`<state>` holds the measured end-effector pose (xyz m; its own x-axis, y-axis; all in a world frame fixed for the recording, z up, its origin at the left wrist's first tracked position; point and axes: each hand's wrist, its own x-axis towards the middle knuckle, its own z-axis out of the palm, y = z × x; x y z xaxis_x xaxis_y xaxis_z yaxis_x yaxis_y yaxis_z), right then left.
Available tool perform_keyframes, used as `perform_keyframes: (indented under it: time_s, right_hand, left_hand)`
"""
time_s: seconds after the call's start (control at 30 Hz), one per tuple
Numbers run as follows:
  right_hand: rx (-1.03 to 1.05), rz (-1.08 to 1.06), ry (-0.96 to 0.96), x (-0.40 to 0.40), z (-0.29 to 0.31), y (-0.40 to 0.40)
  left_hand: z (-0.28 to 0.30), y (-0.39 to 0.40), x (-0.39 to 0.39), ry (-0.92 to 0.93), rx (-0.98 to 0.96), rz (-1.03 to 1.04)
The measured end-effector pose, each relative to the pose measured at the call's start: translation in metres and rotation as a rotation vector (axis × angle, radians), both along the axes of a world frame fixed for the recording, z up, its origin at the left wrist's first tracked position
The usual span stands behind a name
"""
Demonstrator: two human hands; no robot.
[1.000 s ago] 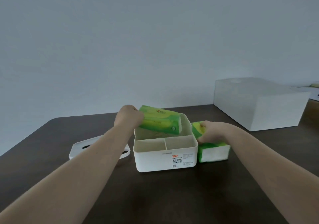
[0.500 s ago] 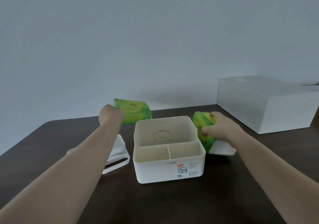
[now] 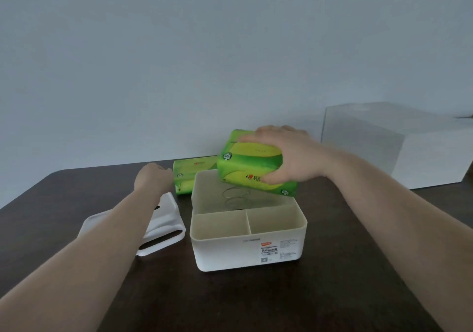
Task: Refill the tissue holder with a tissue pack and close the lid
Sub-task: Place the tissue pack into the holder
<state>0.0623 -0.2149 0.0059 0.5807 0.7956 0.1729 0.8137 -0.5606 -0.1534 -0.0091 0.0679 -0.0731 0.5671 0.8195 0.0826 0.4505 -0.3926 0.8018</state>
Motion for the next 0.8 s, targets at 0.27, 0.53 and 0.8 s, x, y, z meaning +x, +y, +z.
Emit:
perform_keyframes:
  time_s: [0.27,0.53,0.8]
  right_hand:
    - [-0.194,0.144,0.013,-0.012,0.001,0.034]
    - [-0.181,0.199,0.222,-0.02,-0.009,0.024]
    - [0.117,0.074,0.14,-0.04,-0.023,0.004]
  left_hand:
    - [0.008,-0.011,-0.033,0.027,0.002,-0.049]
    - [0.008,-0.012,-0.074,0.13,0.04,-0.055]
    - [0.0,-0.022,-0.111,0.415,0.227,0.011]
